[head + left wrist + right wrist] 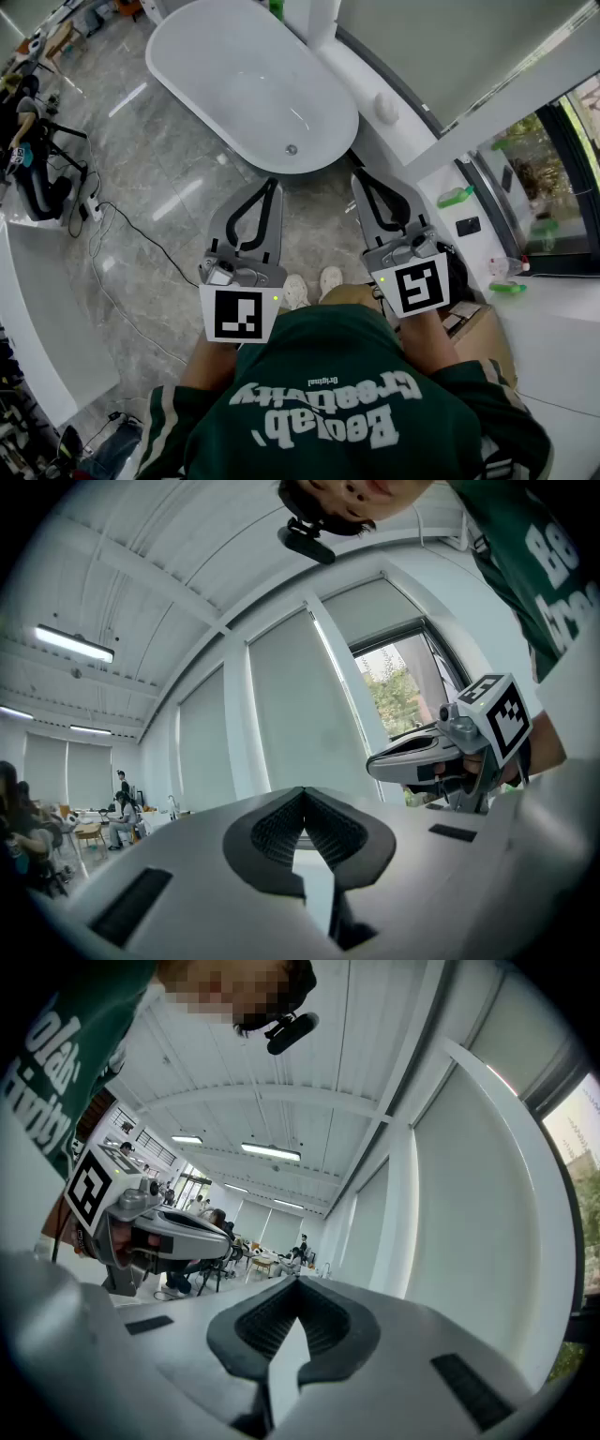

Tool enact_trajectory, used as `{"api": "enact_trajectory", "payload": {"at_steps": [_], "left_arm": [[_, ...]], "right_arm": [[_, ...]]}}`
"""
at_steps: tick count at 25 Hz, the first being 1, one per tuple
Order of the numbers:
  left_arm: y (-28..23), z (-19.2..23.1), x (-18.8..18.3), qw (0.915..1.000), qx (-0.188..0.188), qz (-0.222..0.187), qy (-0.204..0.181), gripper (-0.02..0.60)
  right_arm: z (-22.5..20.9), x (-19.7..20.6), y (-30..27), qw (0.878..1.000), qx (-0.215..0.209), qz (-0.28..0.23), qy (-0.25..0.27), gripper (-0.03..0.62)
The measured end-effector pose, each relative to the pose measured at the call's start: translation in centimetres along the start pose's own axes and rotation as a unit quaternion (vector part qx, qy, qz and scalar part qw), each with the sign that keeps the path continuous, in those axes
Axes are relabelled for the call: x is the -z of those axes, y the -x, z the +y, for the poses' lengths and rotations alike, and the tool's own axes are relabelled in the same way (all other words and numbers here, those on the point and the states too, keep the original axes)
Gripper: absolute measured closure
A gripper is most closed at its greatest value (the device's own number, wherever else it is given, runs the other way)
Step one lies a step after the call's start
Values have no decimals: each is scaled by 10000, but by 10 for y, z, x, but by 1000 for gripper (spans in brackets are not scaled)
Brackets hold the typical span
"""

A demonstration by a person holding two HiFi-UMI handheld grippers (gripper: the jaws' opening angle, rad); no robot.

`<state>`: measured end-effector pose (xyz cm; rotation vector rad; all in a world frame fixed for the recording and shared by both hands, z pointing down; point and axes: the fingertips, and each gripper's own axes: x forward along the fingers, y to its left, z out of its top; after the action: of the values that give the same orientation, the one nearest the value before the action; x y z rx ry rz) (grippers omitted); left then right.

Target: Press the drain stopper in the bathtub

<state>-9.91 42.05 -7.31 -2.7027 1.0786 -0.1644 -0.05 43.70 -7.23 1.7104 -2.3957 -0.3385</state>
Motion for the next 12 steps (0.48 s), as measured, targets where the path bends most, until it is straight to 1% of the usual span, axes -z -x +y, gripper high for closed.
{"api": "enact_trajectory", "payload": {"at_steps": [4,9,12], "left_arm": [[-4,-1,0,9999,68,-17,-152,572],[-9,-6,2,10000,53,12,-30,572],[-15,-11,4,9999,29,95,27,572]], "right_arm": [[-2,0,0,10000,20,-50,-80,585],[-11,2,3,9996,76,-145,-232,585],[-19,5,6,9993,90,-173,-305,585]]}}
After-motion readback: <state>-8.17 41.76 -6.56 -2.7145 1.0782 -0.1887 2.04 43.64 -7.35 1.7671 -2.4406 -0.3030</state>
